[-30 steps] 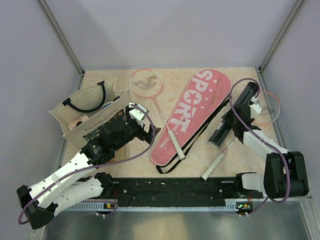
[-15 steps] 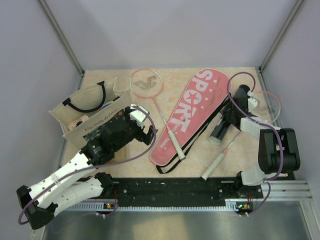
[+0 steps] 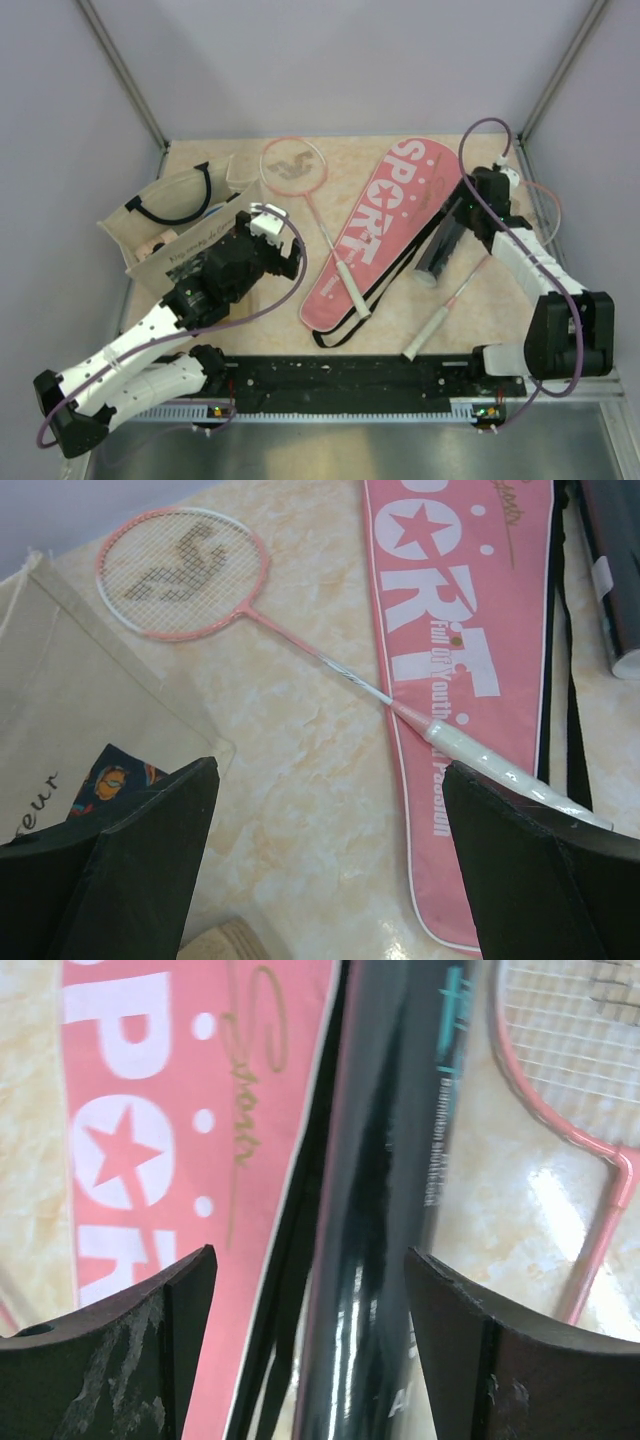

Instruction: Pack up the badminton gear

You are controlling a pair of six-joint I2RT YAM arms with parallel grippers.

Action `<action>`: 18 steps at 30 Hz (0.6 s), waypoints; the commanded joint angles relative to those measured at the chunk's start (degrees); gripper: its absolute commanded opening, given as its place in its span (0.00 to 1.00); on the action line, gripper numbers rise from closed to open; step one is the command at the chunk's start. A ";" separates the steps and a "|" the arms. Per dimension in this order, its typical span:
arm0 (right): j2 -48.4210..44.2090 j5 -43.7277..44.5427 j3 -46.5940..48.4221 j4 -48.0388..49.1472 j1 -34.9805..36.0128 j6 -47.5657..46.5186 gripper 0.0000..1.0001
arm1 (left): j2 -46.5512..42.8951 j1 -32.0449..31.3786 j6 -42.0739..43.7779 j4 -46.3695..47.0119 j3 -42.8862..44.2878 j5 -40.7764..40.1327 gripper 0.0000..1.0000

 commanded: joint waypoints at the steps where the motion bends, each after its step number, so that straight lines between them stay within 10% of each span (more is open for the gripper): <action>1: -5.48 -3.13 1.94 0.05 5.48 -4.03 0.75 | -0.80 -0.17 0.62 0.01 3.43 -5.98 0.99; 18: 5.84 -0.58 -2.99 12.79 39.24 -7.01 0.68 | -2.82 -0.09 -10.01 -3.43 9.41 -11.97 0.99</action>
